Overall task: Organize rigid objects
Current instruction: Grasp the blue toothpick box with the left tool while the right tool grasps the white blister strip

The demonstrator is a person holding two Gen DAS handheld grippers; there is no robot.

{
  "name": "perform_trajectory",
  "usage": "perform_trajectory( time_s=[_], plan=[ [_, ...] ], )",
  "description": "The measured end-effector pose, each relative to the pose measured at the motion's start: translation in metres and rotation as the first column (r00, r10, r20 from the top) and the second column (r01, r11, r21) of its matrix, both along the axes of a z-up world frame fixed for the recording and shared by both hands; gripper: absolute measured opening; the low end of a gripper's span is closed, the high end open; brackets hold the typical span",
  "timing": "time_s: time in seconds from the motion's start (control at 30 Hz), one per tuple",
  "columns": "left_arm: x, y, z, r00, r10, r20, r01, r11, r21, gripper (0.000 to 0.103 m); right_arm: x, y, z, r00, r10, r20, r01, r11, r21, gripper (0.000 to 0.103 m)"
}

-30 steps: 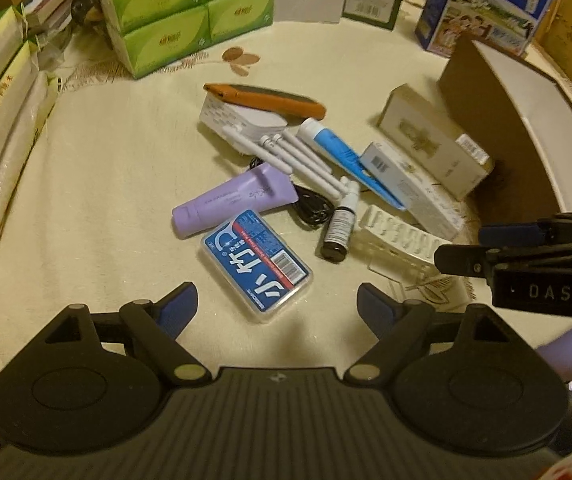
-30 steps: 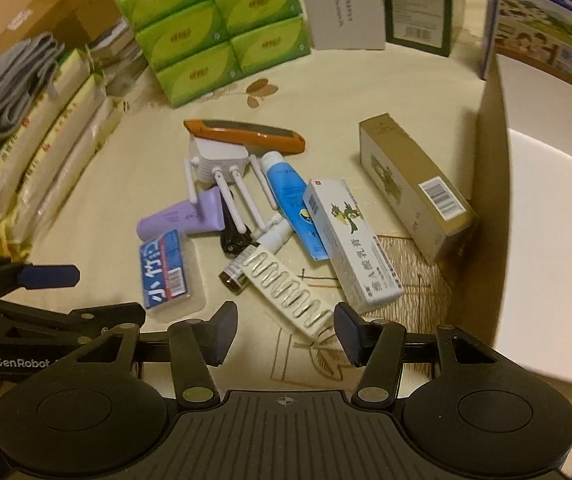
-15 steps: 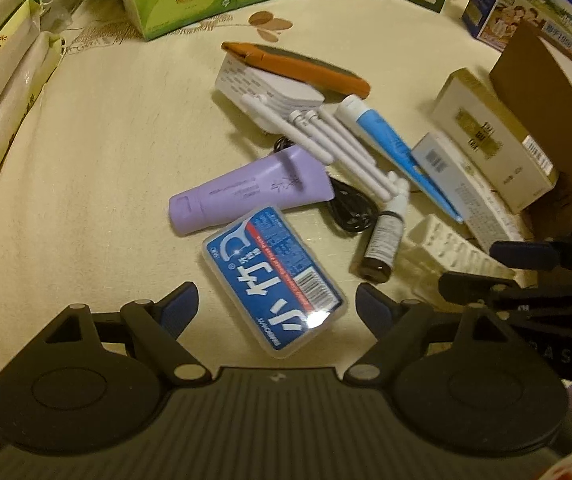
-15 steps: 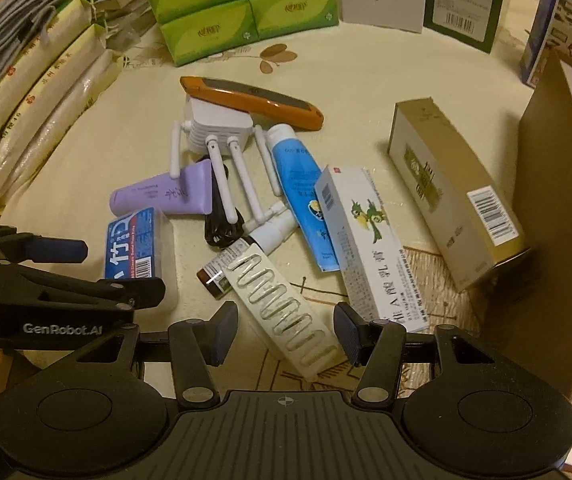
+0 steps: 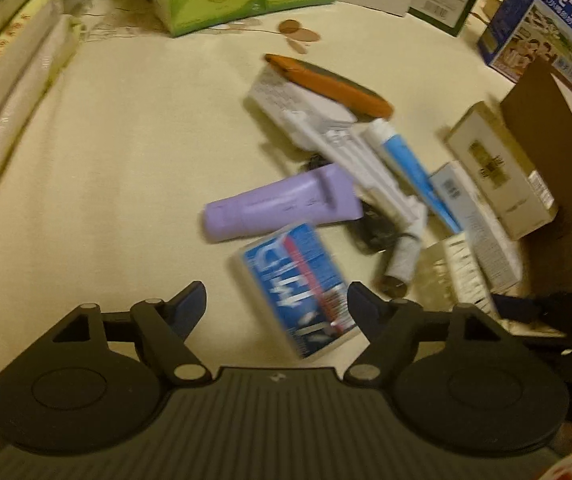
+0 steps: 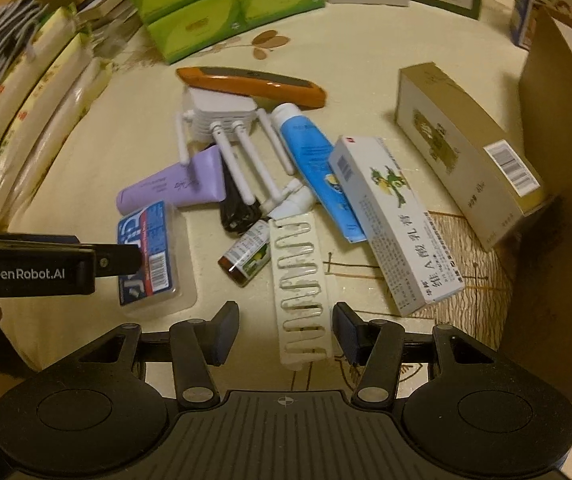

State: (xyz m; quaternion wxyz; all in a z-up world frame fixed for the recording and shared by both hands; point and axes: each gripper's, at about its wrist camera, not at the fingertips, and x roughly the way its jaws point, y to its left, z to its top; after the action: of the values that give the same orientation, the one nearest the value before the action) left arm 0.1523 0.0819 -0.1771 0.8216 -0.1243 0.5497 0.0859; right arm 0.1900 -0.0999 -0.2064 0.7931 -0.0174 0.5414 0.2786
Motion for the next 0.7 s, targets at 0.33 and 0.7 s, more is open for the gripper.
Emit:
perform_trajectory(
  time_s=[0.33, 0.7],
  plan=[
    [0.005, -0.014, -0.022, 0.996, -0.083, -0.034, 0.086, 0.991, 0.099, 0.061, 0.002, 0.000, 0.001, 1.000, -0.001, 0.017, 0.001, 1.000, 0.000, 0.050],
    [0.013, -0.004, -0.025, 0.991, -0.132, -0.034, 0.135, 0.984, 0.115, 0.056, 0.008, 0.013, -0.007, 1.000, -0.003, 0.013, 0.004, 1.000, -0.030, 0.050]
  ],
)
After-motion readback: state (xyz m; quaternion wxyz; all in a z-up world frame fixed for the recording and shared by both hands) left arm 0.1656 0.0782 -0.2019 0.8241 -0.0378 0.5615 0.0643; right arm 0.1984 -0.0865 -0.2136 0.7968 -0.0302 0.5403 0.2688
